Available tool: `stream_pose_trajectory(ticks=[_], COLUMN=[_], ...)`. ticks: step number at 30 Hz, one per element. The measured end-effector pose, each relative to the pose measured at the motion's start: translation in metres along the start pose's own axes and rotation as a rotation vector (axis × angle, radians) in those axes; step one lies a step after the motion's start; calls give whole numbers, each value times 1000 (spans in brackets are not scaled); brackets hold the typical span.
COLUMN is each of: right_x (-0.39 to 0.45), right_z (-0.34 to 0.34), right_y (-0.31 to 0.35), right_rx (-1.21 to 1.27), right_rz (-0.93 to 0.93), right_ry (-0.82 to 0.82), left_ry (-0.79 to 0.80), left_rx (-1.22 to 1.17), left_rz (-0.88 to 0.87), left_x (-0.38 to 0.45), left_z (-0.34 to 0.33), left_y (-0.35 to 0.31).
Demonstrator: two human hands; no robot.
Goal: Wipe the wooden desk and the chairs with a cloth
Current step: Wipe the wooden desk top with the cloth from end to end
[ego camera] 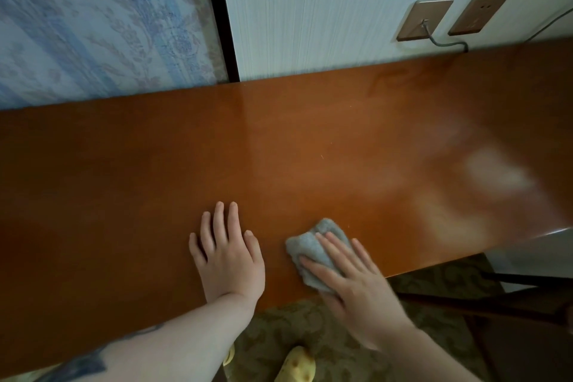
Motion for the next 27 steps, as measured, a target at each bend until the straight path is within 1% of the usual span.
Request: stream_pose_trajectory(ticks=[1,2,4,6,7,8,9,10,12,13,14,15,16,17,18,19,21,22,23,24,25,27], right_x=[4,15,46,71,78,80,78,71,37,19,9,7,14,28,46,65,96,105,108,105,97,62], right_z=[4,7,17,21,19,16,13,10,0,-3,-3,-2,1,5,11,15,18,18,16,14,11,3], right_y=[-20,-39,-61,-55,-43,-25,-4,18,48,48,37,19,-2,-20,-34,-43,-40,-28,-13,5,25,52], right_rx=[-4,33,122,178,198,201,192,176,120,90,76,61,44,41,61,84,127,151,179,192,190,145], right_rz=[-57,-154,-401,-659,-727,-712,-607,-444,-46,105,204,242,223,160,59,-80,-387,-509,-578,-565,-471,-163], right_ry=[-5,-4,-62,-114,-112,-113,-117,-96,11,77,146,190,201,161,102,44,-67,-108,-128,-141,-140,-69], left_ry=[-3,-5,-1,0,-2,0,5,8,6,4,2,-2,-8,-15,-15,-9,-15,-23,-21,-13,-5,0], left_rx=[-2,1,9,3,-1,-5,-9,-14,-17,-13,-8,-6,-6,-7,-6,-4,0,-3,-6,-7,-11,-19], left_rz=[0,-1,0,-1,-3,-1,3,7,3,-2,-7,-8,-4,2,3,2,-3,-1,1,1,1,4], left_x=[0,0,0,-1,-1,-1,-1,-1,-1,-1,-1,-1,-1,0,1,0,0,0,0,-1,-1,-2], left_z=[0,0,0,0,0,0,0,0,1,2,2,1,2,2,1,0,0,1,1,1,0,0], left_y=[0,-1,-1,-1,-1,-1,-2,-1,-1,-1,-1,-2,-2,-2,-2,-1,-1,-1,-2,-2,-2,-1])
Point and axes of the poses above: each hand's wrist, its own x-axis towards the middle knuckle, its own z-axis out of the back of the hand, y = z × x, the point moved 8 cm from there along x, towards the middle knuckle, and after that the axes turned 11 degrees about -z, right-handed, at the moved point
